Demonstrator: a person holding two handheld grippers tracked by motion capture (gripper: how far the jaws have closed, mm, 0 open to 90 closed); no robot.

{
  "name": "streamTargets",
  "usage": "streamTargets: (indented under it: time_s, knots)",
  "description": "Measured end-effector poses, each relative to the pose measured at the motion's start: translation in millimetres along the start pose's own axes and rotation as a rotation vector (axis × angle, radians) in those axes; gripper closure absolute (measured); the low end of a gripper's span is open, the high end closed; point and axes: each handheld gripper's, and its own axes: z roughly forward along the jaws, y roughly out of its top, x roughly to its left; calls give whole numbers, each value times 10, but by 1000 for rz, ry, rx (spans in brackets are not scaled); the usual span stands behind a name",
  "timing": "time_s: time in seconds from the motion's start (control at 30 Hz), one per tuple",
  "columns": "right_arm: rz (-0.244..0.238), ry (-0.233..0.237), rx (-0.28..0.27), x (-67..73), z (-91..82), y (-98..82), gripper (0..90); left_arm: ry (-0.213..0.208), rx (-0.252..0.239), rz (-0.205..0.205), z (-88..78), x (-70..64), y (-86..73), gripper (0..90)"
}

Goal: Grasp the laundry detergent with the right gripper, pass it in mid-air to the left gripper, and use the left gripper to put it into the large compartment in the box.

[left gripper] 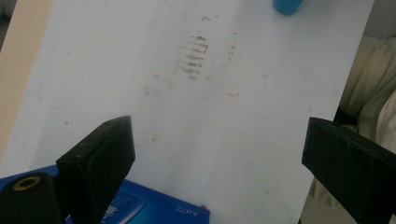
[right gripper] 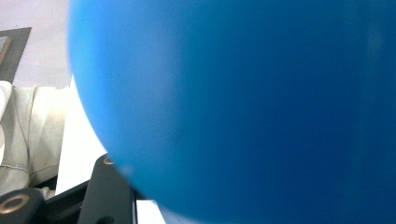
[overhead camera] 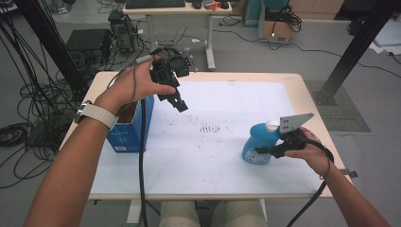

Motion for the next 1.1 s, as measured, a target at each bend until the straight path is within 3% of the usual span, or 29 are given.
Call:
streamTargets:
  time_s: [1.1]
  knots:
    - [-2,6,14,-5,2,16,436,-4,-3,5,19,7,15,97]
